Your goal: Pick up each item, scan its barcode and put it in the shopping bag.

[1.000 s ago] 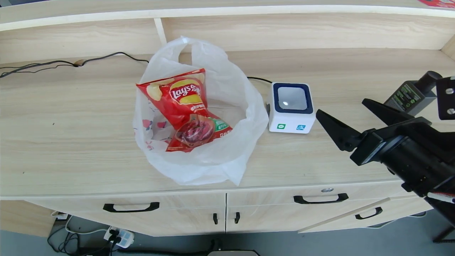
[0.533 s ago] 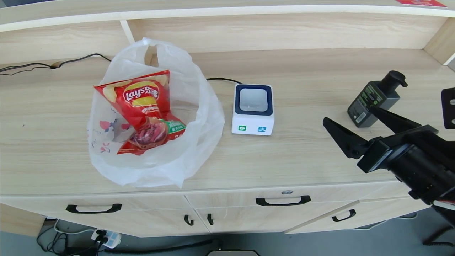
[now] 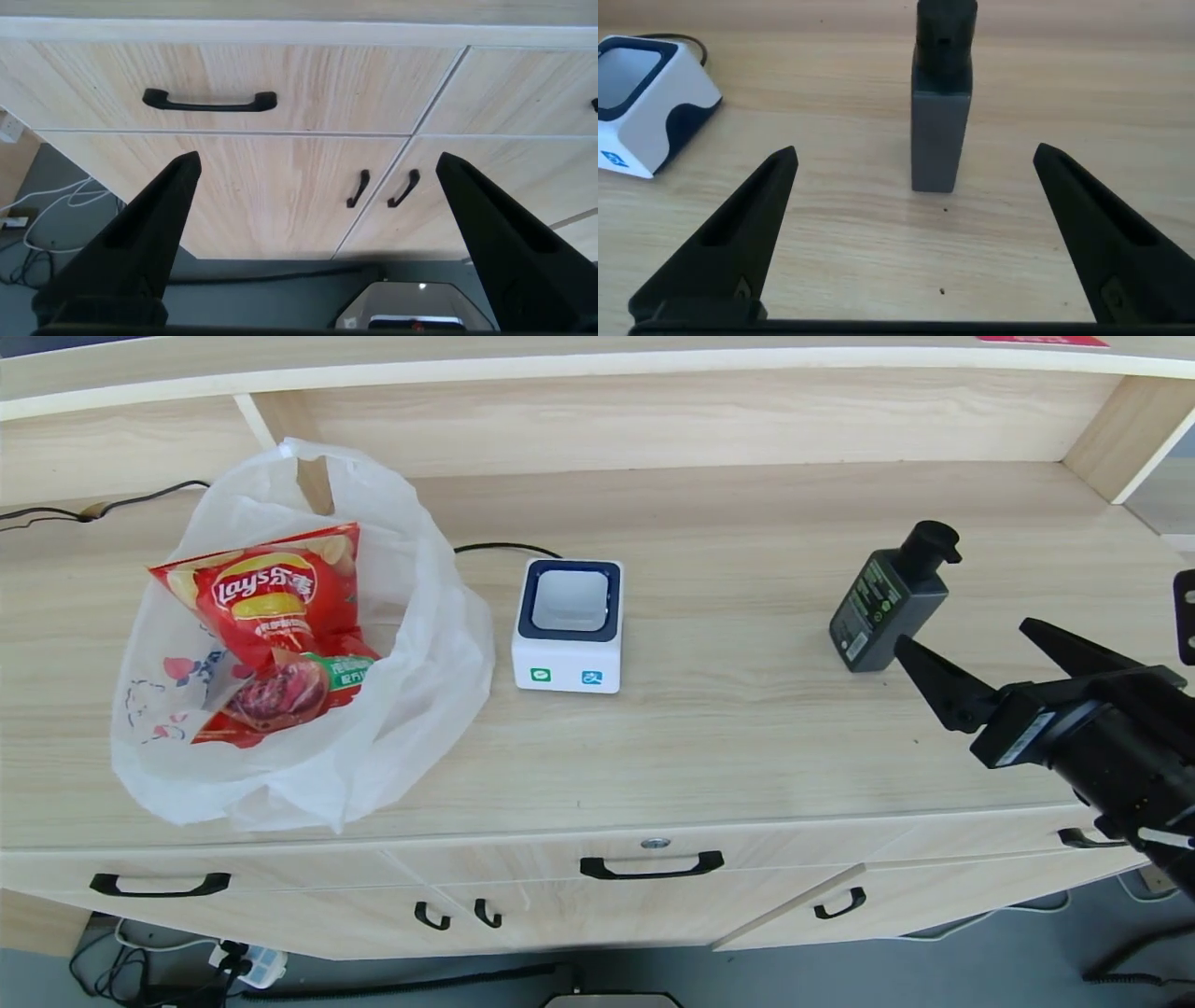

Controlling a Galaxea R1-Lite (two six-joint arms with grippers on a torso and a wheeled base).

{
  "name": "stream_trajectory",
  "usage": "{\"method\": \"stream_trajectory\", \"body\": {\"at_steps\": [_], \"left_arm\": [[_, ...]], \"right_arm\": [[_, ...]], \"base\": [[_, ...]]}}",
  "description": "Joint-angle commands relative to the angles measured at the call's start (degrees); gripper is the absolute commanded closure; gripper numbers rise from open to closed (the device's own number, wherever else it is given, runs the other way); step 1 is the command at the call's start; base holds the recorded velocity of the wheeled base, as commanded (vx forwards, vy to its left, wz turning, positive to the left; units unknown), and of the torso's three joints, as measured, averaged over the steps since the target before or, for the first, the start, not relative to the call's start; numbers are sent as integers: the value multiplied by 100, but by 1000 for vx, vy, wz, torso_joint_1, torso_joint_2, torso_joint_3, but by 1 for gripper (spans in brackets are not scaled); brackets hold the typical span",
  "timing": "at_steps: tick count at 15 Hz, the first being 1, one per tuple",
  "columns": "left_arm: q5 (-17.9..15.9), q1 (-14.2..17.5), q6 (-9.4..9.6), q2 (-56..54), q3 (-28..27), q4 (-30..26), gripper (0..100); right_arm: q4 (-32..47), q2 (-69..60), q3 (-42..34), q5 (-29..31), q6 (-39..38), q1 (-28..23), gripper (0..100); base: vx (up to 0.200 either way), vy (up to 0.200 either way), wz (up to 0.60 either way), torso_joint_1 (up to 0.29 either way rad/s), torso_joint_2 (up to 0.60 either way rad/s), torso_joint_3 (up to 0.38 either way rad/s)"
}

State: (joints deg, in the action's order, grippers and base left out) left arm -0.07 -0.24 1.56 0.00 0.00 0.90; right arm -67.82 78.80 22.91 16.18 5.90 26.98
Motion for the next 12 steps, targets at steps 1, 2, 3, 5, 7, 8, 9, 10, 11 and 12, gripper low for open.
{"method": "stream_trajectory", "body": {"at_steps": [1,2,3,5,7,8,9,10,11,12], "left_arm": [[-1,7,2,9,0,6,0],[-1,16,-7,9,0,6,0],[-1,7,2,9,0,6,0],[-1,7,2,9,0,6,0],[-1,7,2,9,0,6,0],[-1,7,2,9,0,6,0],[-1,7,2,9,0,6,0],[-1,7,2,9,0,6,0],[-1,7,2,9,0,6,0],[-1,7,2,9,0,6,0]], "right_arm": [[-39,136,-41,-1,-28,-61,0],[-135,232,-67,-1,-89,-70,0],[-329,487,-14,-1,-256,-131,0],[-663,821,-58,-1,-414,-351,0],[-742,1085,118,-36,-476,-562,0],[-777,1269,355,-36,-572,-562,0],[-830,1436,531,-36,-625,-597,0],[-874,1586,671,-44,-616,-711,0],[-882,1718,830,-62,-625,-747,0],[-882,1849,1023,-124,-625,-747,0]], "base": [[0,0,0,0,0,0],[0,0,0,0,0,0],[0,0,0,0,0,0],[0,0,0,0,0,0],[0,0,0,0,0,0],[0,0,0,0,0,0],[0,0,0,0,0,0],[0,0,0,0,0,0],[0,0,0,0,0,0],[0,0,0,0,0,0]]}}
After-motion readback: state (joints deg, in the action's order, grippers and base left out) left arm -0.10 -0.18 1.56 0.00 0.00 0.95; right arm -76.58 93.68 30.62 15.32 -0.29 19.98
